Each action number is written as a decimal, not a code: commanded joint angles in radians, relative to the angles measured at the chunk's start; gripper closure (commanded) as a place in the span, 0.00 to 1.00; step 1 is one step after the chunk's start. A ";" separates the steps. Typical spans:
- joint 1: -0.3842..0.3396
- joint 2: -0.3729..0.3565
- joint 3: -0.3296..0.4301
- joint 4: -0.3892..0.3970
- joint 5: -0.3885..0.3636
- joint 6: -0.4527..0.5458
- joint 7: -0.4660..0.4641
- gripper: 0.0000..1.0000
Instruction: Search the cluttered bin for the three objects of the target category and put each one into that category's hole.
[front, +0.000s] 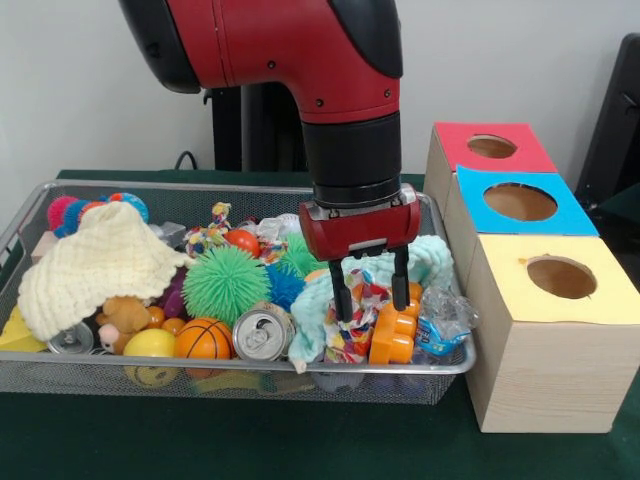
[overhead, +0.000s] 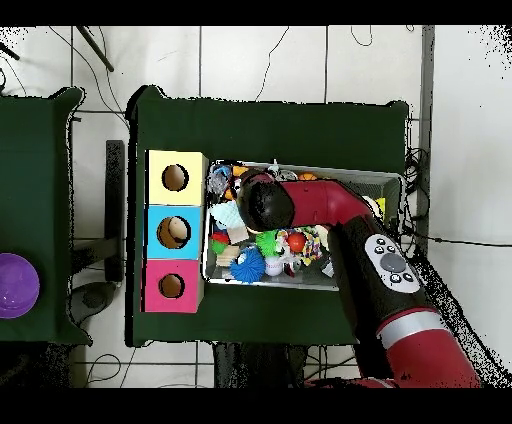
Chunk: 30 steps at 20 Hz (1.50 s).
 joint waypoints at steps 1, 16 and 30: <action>-0.016 0.001 -0.021 0.070 -0.078 0.090 -0.055 0.00; -0.010 -0.008 -0.054 0.117 -0.084 0.029 -0.013 0.00; 0.007 0.074 -0.045 0.071 -0.113 -0.033 0.027 0.00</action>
